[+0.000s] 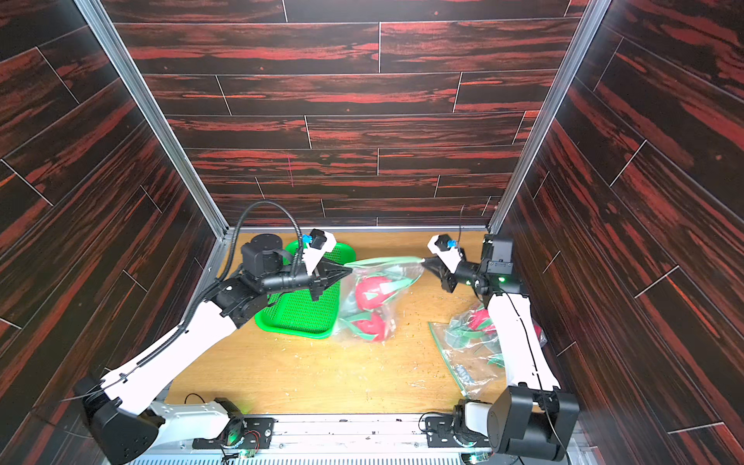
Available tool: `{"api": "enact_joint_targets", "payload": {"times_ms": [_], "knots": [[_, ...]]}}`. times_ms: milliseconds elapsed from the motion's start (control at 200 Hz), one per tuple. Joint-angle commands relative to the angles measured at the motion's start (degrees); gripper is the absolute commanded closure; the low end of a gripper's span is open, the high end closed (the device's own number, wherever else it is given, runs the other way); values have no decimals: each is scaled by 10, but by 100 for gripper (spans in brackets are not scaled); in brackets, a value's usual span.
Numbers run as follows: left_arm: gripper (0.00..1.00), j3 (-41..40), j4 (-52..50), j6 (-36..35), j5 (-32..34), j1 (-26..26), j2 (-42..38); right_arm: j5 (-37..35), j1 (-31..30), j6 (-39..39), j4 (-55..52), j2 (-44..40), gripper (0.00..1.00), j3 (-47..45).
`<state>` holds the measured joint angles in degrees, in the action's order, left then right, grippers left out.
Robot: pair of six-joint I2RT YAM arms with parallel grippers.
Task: Open the zip-top bag and take out the dragon fruit
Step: Unzip the zipper on the zipper food storage bag.
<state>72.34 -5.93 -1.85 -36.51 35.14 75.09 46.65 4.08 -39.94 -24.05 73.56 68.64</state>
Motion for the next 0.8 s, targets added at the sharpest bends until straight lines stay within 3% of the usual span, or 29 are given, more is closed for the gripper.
{"api": "enact_joint_targets", "payload": {"times_ms": [0, 296, 471, 681, 797], "knots": [[100, 6, 85, 16, -37, 12, 10, -13, 3, 41, 42, 11, 100, 49], [97, -64, 229, 129, -20, 20, 53, -6, -33, 37, 44, 33, 100, 80], [88, -60, 197, 181, -4, 22, 80, -8, -51, 23, 43, 40, 100, 74], [43, -19, 23, 141, 61, 21, 34, -2, -58, 5, 38, 37, 100, 72], [32, 38, -93, 114, 125, 23, 8, 5, -62, -7, 36, 37, 100, 73]]}}
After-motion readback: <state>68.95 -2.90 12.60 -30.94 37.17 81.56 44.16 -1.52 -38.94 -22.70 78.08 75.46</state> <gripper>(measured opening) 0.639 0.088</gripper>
